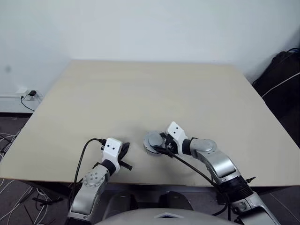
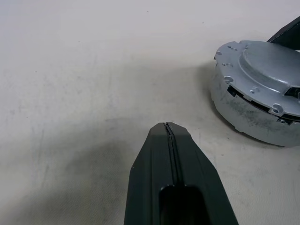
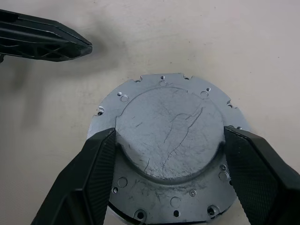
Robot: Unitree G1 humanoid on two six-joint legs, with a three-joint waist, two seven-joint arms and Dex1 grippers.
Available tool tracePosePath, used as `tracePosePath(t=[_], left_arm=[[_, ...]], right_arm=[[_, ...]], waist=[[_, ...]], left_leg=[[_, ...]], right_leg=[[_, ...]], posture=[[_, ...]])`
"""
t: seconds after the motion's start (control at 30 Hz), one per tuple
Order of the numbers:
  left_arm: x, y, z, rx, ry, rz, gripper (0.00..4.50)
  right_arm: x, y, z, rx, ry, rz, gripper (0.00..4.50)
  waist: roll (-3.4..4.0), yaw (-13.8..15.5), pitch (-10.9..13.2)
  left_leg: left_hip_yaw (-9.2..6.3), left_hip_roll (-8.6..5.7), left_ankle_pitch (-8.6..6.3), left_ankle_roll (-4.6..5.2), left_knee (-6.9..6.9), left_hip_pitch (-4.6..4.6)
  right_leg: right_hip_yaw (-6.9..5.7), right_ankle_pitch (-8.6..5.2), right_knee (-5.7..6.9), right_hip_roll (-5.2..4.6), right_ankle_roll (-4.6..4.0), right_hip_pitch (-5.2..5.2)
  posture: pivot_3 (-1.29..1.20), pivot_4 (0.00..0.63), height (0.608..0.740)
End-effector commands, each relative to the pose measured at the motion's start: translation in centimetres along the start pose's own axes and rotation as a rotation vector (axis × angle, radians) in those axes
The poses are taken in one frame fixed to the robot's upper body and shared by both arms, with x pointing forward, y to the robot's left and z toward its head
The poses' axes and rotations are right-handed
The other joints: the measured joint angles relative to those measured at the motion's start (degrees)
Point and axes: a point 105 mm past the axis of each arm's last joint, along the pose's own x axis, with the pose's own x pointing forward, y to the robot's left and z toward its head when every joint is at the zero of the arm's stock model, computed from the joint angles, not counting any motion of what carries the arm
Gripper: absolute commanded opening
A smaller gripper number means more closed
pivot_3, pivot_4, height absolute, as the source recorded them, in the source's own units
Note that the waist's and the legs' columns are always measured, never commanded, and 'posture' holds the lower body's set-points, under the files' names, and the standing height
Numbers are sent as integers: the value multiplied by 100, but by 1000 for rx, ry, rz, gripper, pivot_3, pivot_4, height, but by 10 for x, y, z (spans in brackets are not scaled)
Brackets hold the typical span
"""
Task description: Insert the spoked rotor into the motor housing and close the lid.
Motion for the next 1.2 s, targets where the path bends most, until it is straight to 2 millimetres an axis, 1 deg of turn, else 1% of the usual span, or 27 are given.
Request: tracePosePath(t=[0.03, 0.23, 0.47, 0.9, 1.1, 1.2], left_arm=[[0, -1, 15, 19, -50, -3, 0], [0, -2, 14, 16, -51, -2, 0], [0, -2, 14, 13, -51, 1, 0], [0, -2, 14, 13, -50, -1, 0], [0, -2, 14, 13, -49, -1, 0], [0, -2, 14, 13, -49, -2, 0]], right_arm=[[-4, -5, 8, -26, -4, -13, 3164], [-6, -5, 6, -35, 22, 0, 3164], [-10, -7, -2, -67, 79, 17, 3164], [-8, -8, -2, -79, 92, 7, 3164], [-7, -9, -10, -76, 156, -8, 3164], [-6, -10, -11, -70, 167, -13, 3164]], waist=[[1, 0, -1], [5, 7, -7], [10, 24, -12], [9, 64, -14], [9, 61, -39], [11, 61, -55]], left_leg=[[0, 0, 0, 0, 0, 0], [0, 0, 0, 0, 0, 0], [0, -2, -1, 2, 1, -1], [0, -2, -1, 2, 1, -1], [0, -1, -1, 2, 1, 0], [-1, -1, -1, 2, 1, 2]], right_leg=[[0, 0, 0, 0, 0, 0], [0, 1, 0, -1, 0, 0], [-1, 0, -2, -3, 0, 0], [0, 1, -2, -3, 1, 0], [0, 1, -1, -3, 1, 1], [0, 1, -1, -3, 1, 2]], posture=[[0, 0, 740], [0, 0, 740], [0, 0, 740], [0, 0, 740], [0, 0, 740], [0, 0, 740]])
